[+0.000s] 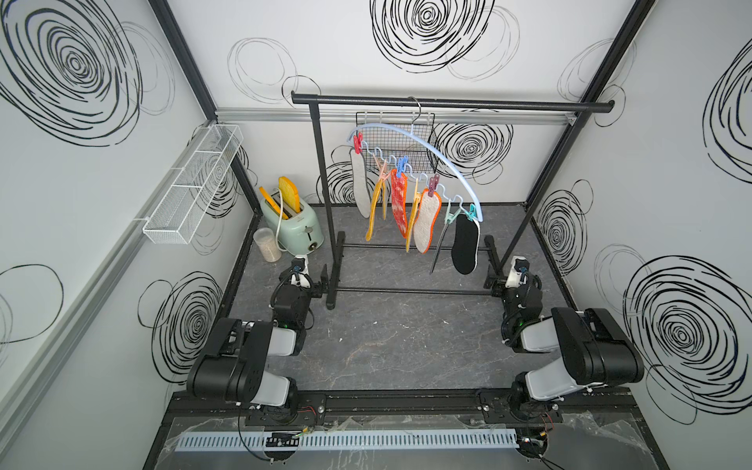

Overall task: Take the shoe insoles off the hanger
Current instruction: Remove the insole from the hanger.

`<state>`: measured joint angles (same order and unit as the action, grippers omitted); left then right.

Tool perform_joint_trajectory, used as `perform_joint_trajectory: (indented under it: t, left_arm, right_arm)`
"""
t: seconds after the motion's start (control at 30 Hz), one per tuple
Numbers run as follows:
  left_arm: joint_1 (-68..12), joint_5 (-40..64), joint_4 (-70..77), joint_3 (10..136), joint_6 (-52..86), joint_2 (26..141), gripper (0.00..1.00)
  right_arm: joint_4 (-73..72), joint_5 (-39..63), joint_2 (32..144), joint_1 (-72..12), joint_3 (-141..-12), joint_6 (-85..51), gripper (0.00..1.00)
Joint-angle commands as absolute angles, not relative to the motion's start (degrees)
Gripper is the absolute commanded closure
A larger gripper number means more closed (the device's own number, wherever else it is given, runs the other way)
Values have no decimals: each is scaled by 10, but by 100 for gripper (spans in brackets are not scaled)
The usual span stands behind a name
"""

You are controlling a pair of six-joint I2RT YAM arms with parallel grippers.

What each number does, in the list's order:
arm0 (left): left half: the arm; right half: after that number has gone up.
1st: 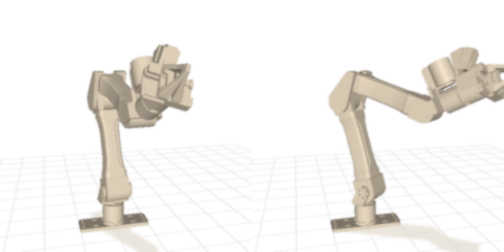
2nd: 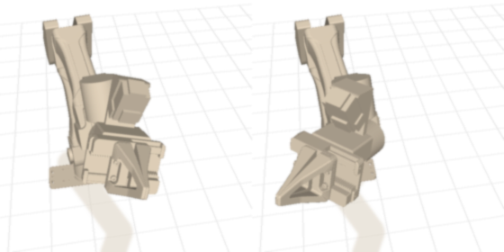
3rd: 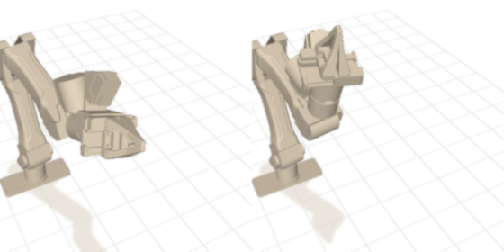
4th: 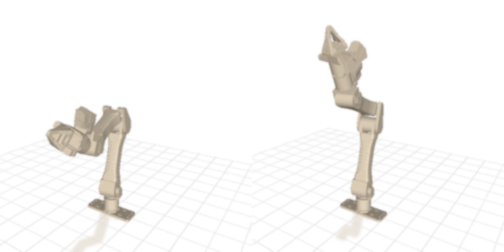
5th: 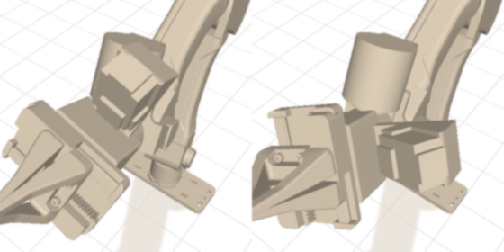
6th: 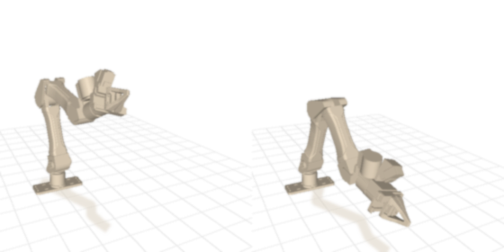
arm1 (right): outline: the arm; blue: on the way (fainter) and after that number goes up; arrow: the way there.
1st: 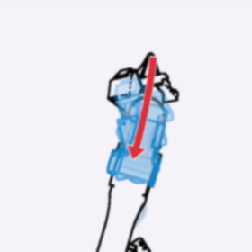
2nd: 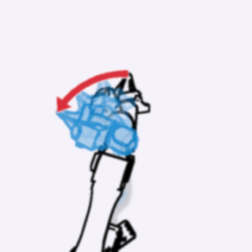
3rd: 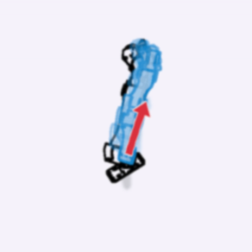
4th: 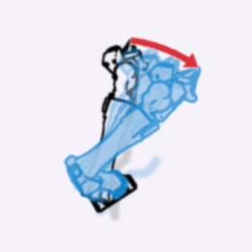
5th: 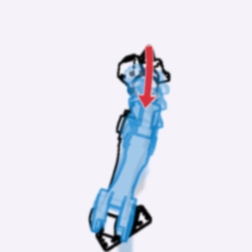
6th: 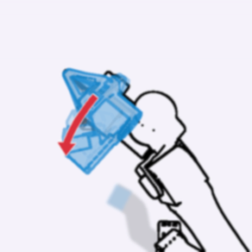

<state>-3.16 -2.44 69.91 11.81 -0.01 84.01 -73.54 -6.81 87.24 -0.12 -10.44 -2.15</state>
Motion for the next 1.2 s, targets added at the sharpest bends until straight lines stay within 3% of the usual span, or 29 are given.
perform_joint_trajectory:
  t: [0.0, 0.6, 0.73, 0.9, 1.0, 1.1, 1.17]
  left_arm:
    - [-30, -22, 727, 123, -2, 838, 2]
    - [-14, 0, 726, 124, 10, 840, 2]
    - [-63, -129, 685, 130, -3, 796, 2]
    - [-86, -180, 459, 177, 69, 625, 2]
    - [-108, -209, 424, 178, 119, 563, 2]
    - [-157, -319, 371, 178, 234, 502, 2]
    - [-161, -251, 298, 194, 300, 461, 2]
  right_arm:
    - [-737, -68, 865, 0, -108, -24, 1]
    - [-731, -59, 867, 4, -112, -27, 1]
    - [-734, -72, 858, 0, -113, -28, 1]
    - [-499, -150, 697, -32, -192, -62, 1]
    - [-394, -113, 611, -23, -242, -132, 1]
    - [-294, -98, 540, -20, -282, -175, 1]
    - [-248, -83, 492, -19, -293, -188, 1]
